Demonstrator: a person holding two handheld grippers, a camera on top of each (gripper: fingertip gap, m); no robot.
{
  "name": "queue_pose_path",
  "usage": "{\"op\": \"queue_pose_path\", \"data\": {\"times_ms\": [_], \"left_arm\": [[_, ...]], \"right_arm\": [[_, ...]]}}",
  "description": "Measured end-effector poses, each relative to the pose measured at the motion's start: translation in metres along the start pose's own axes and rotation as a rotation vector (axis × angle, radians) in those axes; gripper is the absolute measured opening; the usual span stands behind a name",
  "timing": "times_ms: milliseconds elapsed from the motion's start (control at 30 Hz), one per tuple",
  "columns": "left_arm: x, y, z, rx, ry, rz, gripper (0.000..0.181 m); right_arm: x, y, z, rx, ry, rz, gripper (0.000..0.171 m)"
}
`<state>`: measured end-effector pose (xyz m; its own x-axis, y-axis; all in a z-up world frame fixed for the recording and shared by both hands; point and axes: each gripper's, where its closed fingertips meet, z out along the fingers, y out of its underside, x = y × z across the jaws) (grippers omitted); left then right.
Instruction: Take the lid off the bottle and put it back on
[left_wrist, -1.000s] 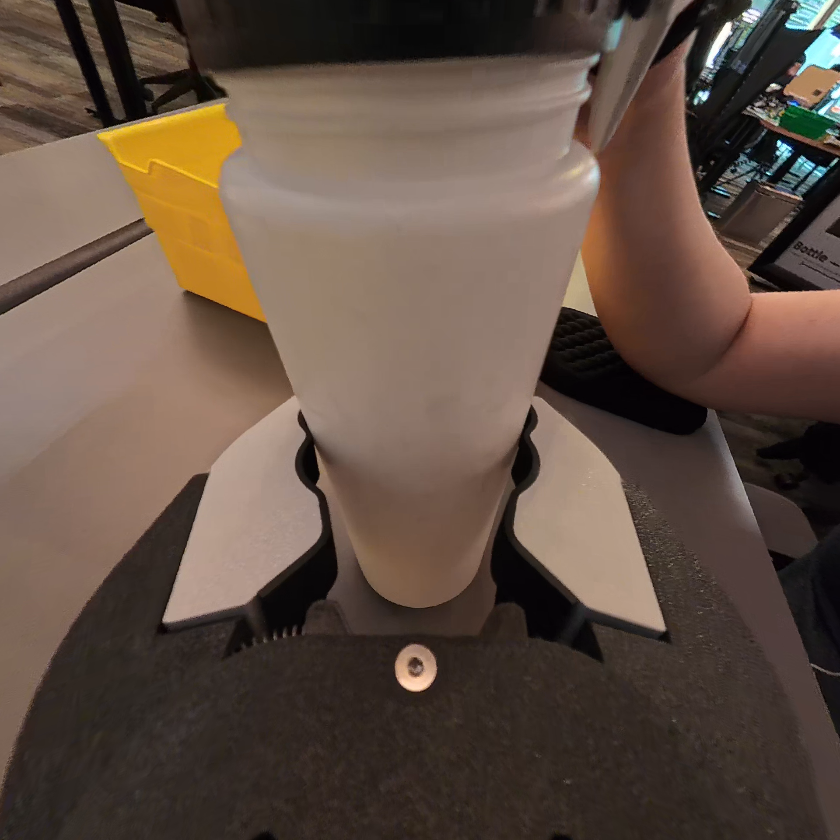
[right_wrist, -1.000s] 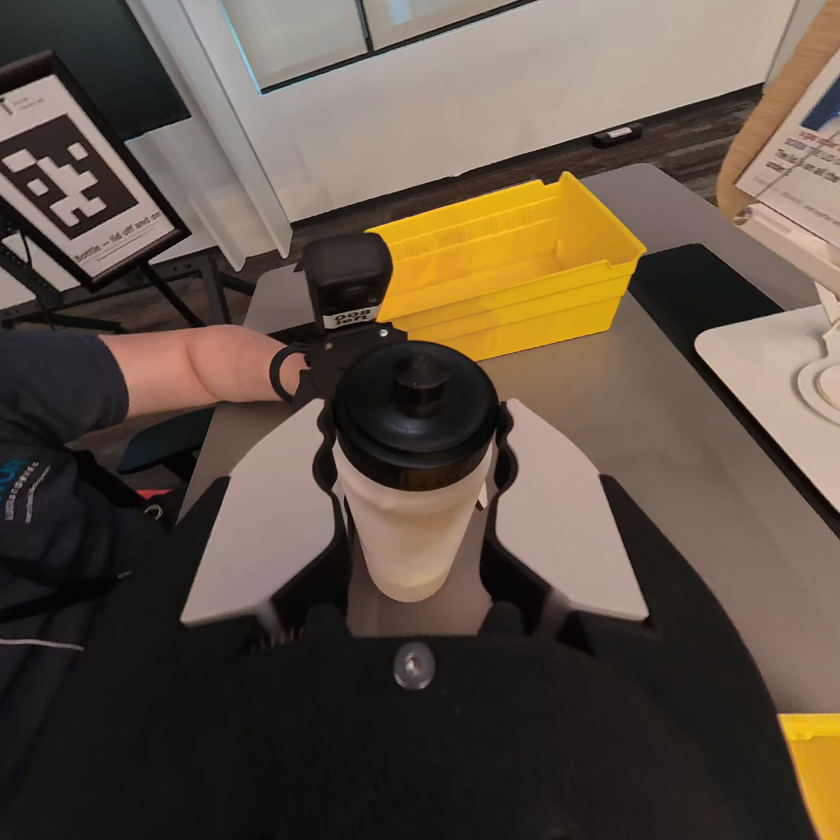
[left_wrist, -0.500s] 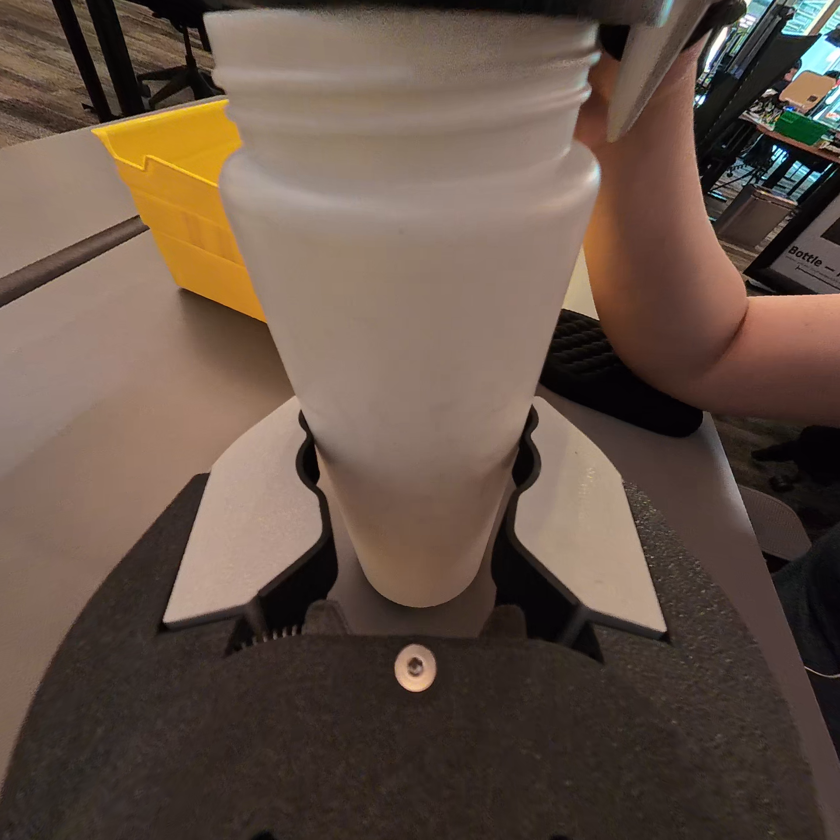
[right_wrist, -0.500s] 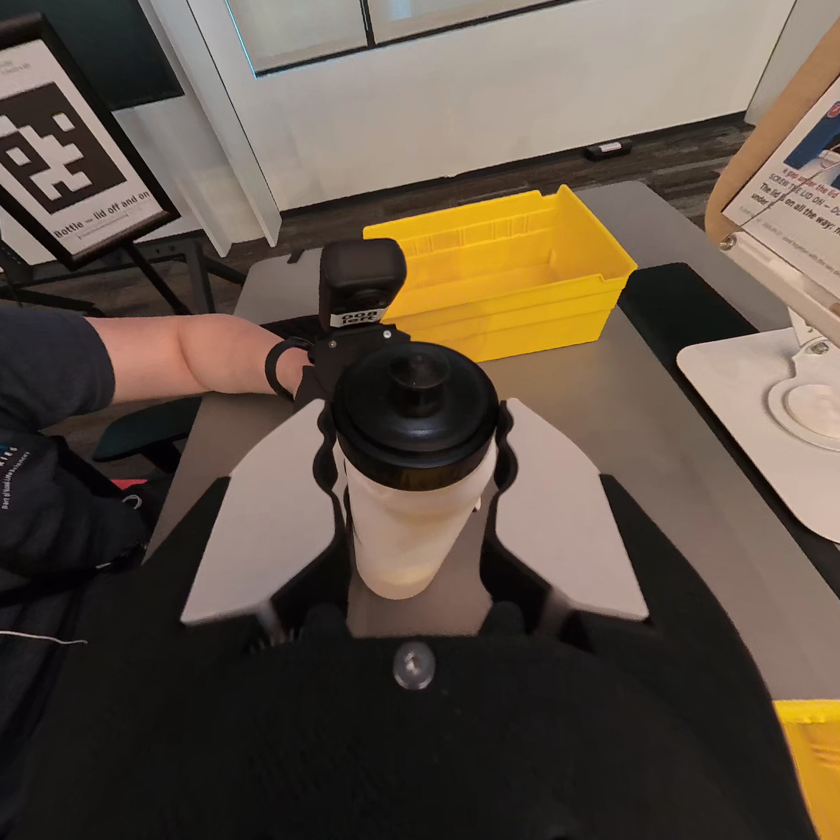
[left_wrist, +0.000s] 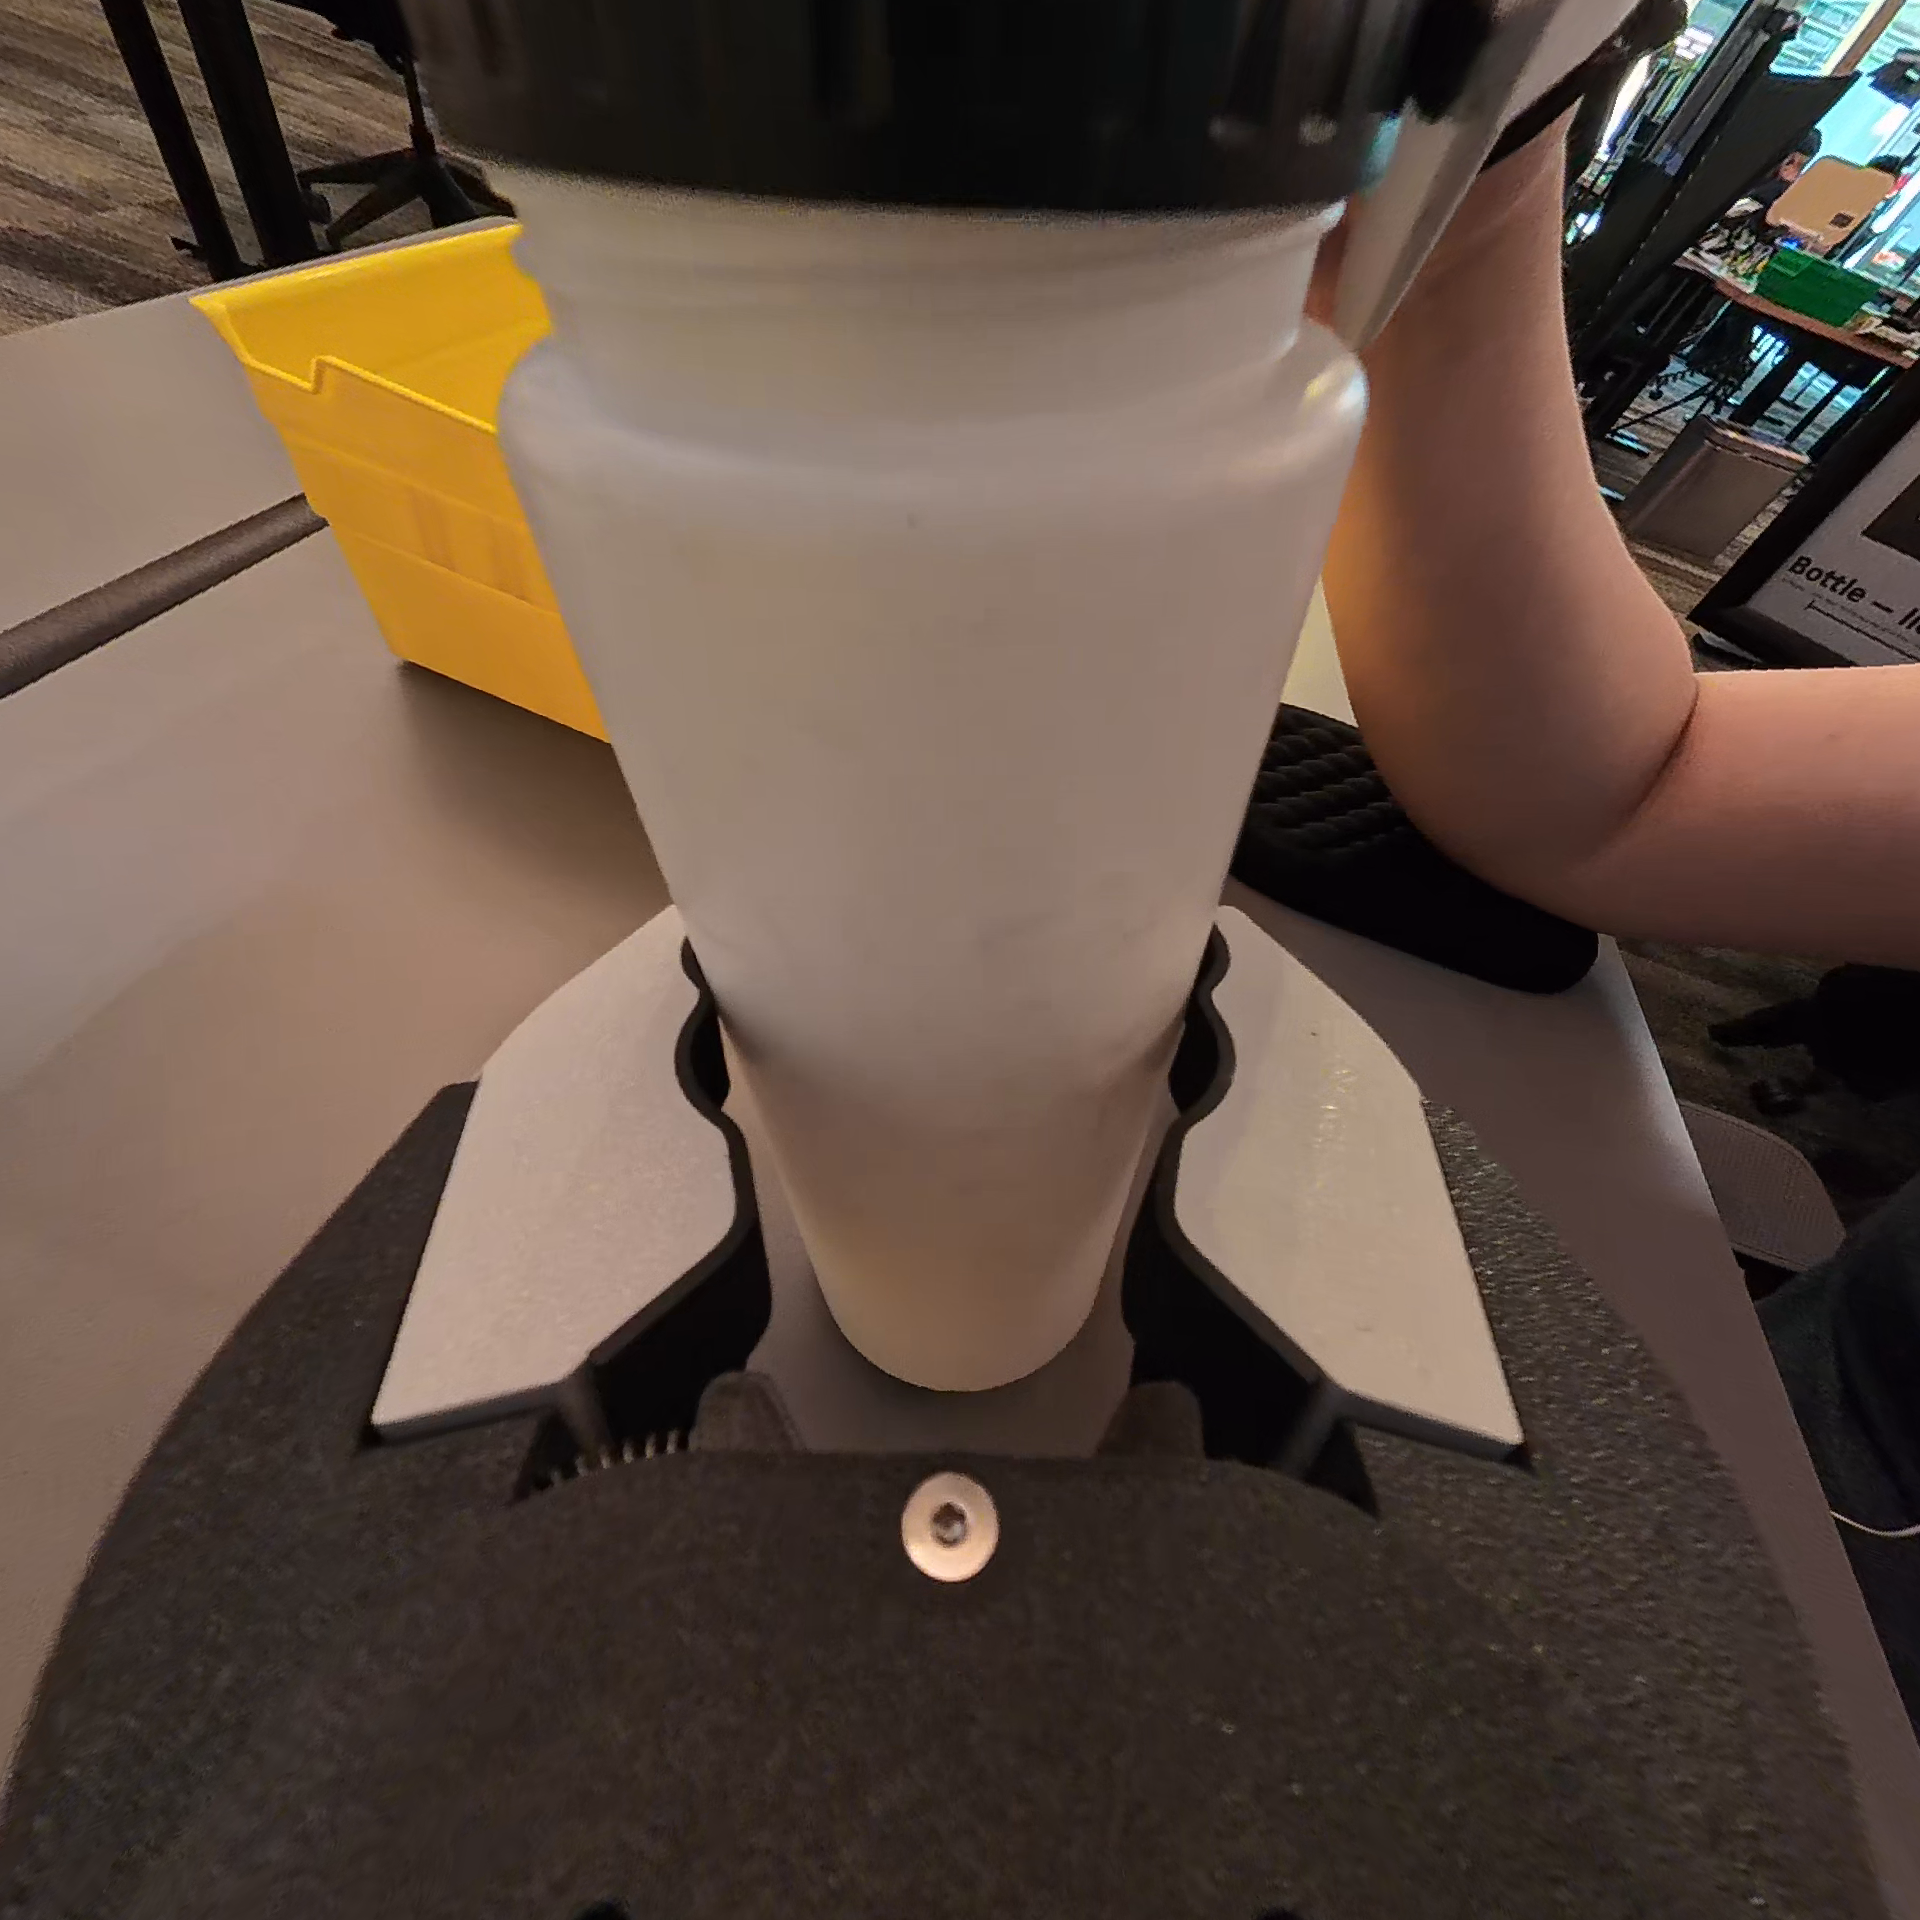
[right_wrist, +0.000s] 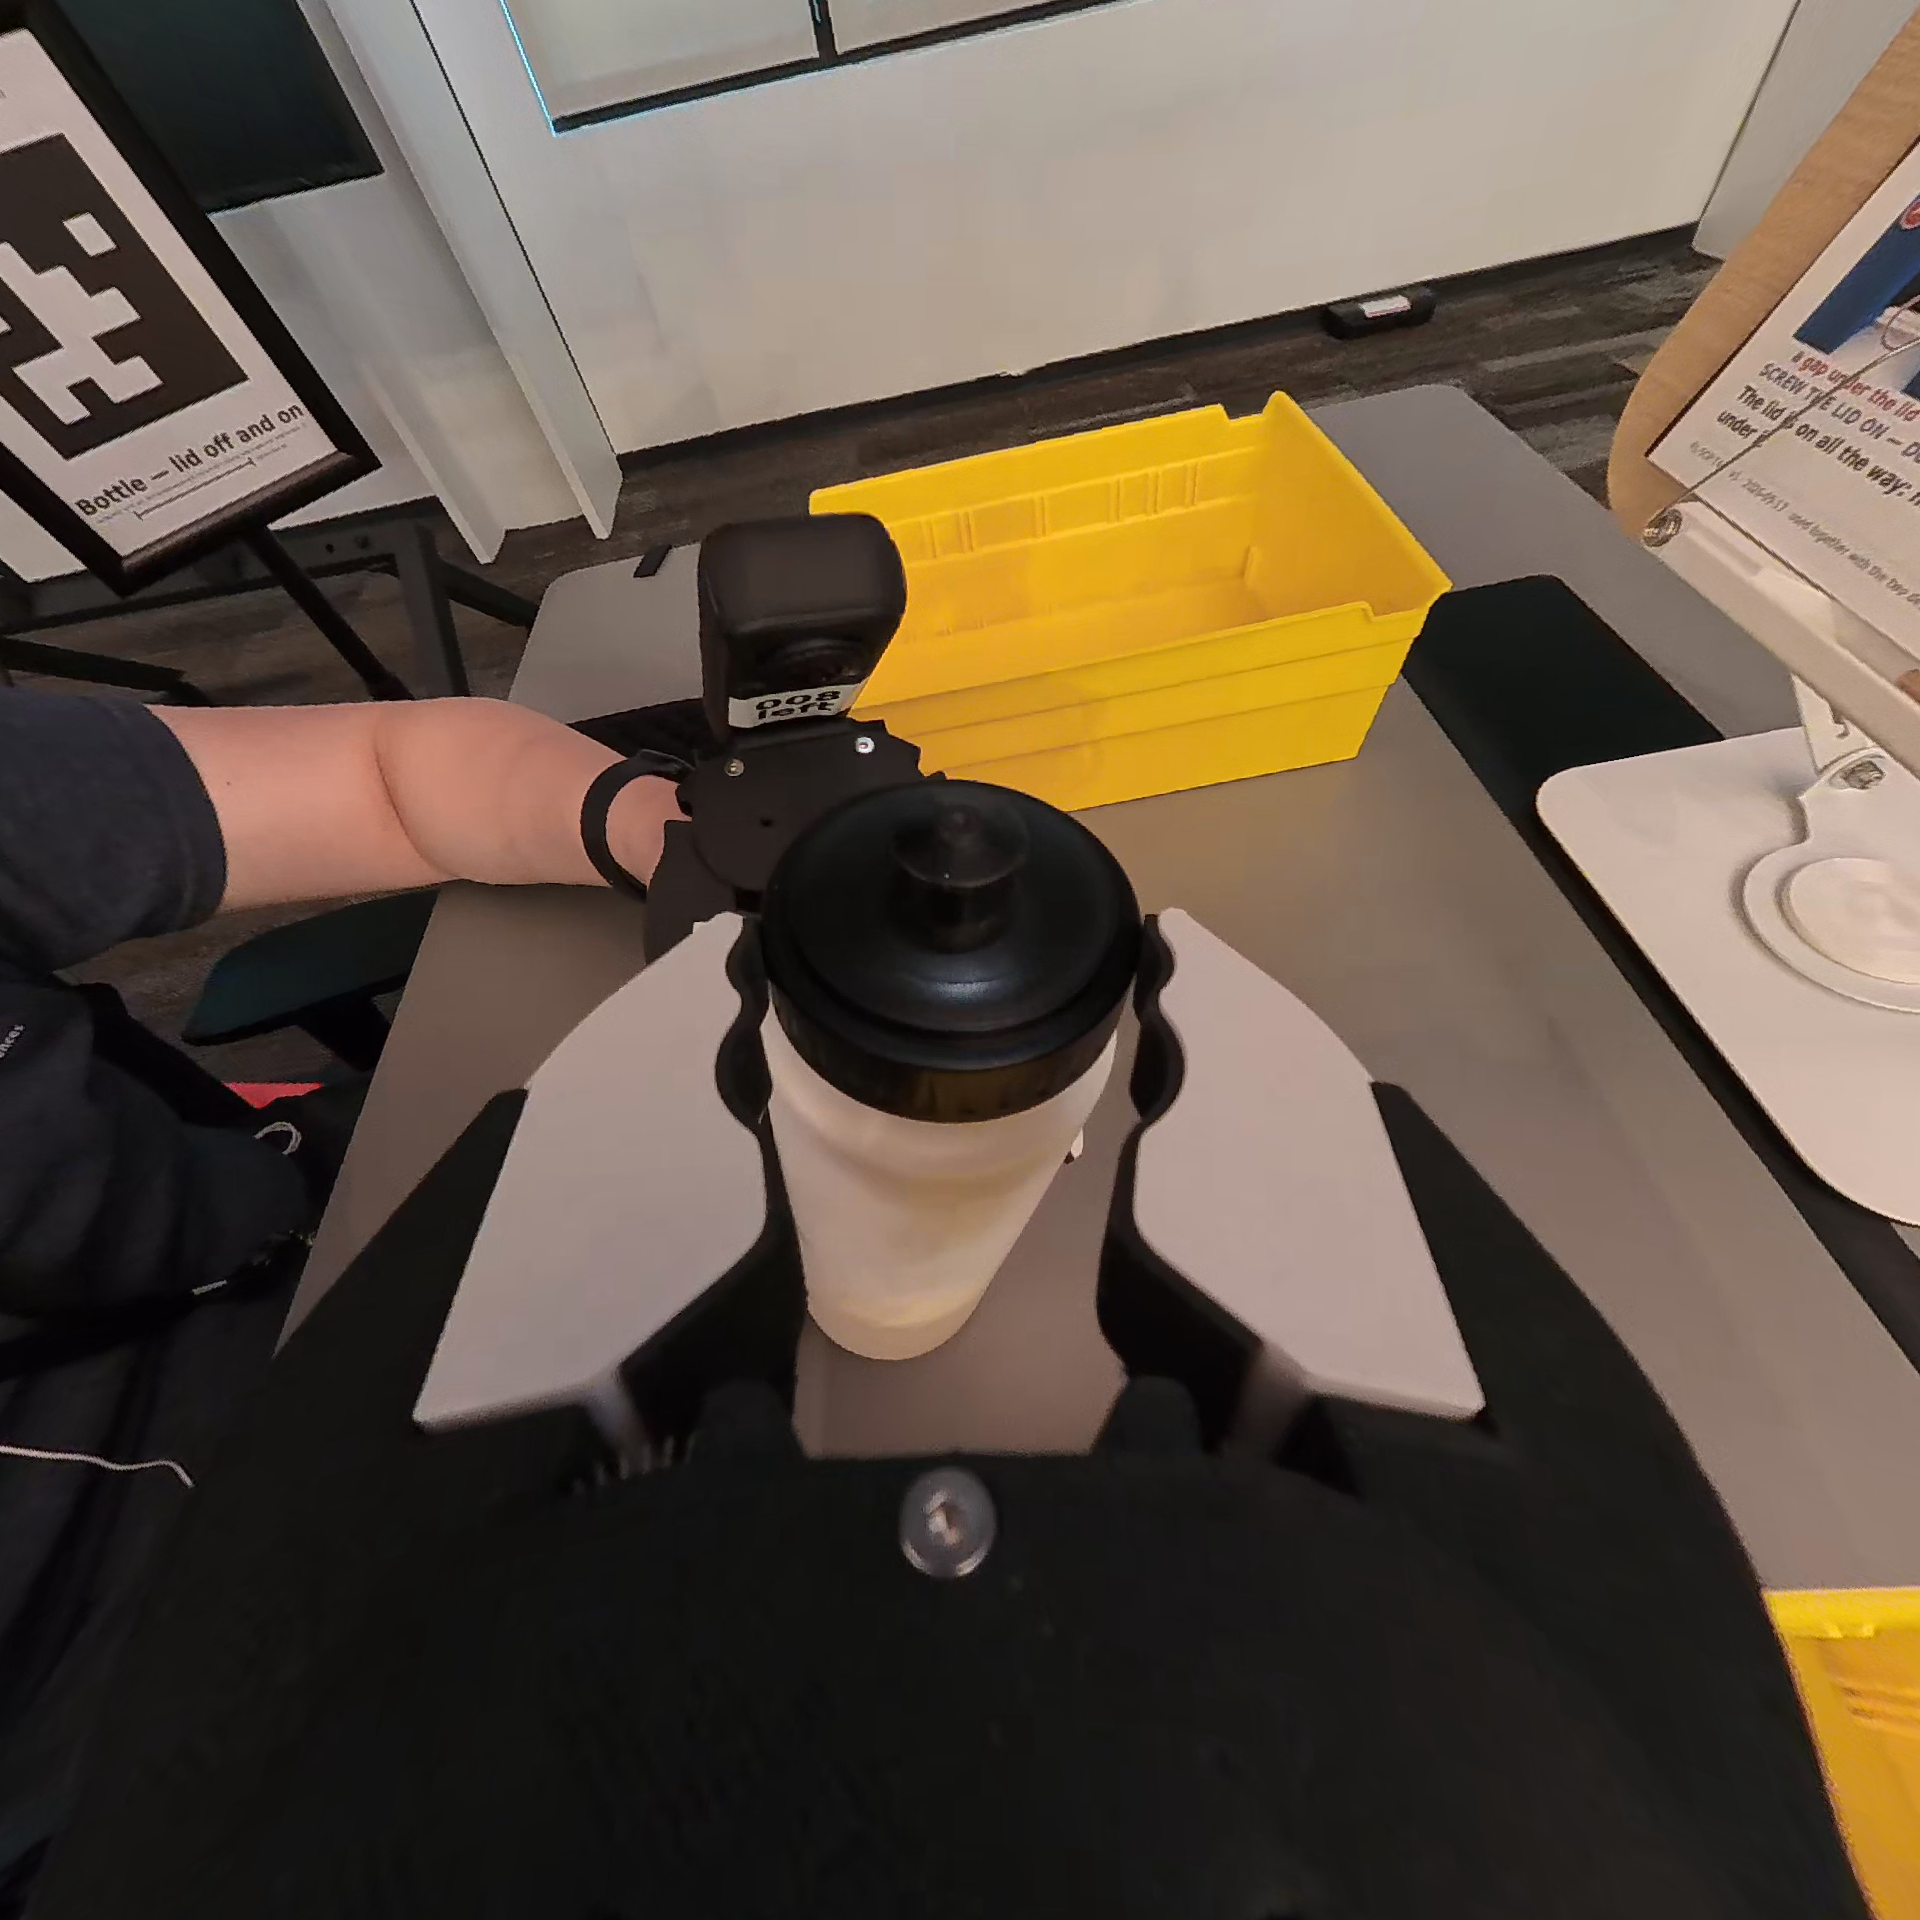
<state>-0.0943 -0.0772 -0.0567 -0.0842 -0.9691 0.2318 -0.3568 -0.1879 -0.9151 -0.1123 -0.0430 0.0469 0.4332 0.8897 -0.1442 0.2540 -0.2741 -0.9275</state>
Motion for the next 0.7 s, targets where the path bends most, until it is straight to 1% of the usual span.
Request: {"op": "queue_pose_path", "data": {"times_ms": [167, 367, 700], "left_arm": [[0.0, 0.0, 0.0, 0.003, 0.003, -0.013, 0.086], [-0.004, -0.001, 0.001, 0.008, -0.049, -0.048, 0.086], [-0.013, -0.002, -0.001, 0.023, -0.124, -0.145, 0.086]], "right_arm": [[0.002, 0.001, 0.001, 0.01, -0.008, 0.028, 0.069], [0.006, 0.001, 0.001, -0.005, 0.041, 0.063, 0.069], [0.021, -0.001, 0.01, -0.007, 0.286, 0.205, 0.069]]}}
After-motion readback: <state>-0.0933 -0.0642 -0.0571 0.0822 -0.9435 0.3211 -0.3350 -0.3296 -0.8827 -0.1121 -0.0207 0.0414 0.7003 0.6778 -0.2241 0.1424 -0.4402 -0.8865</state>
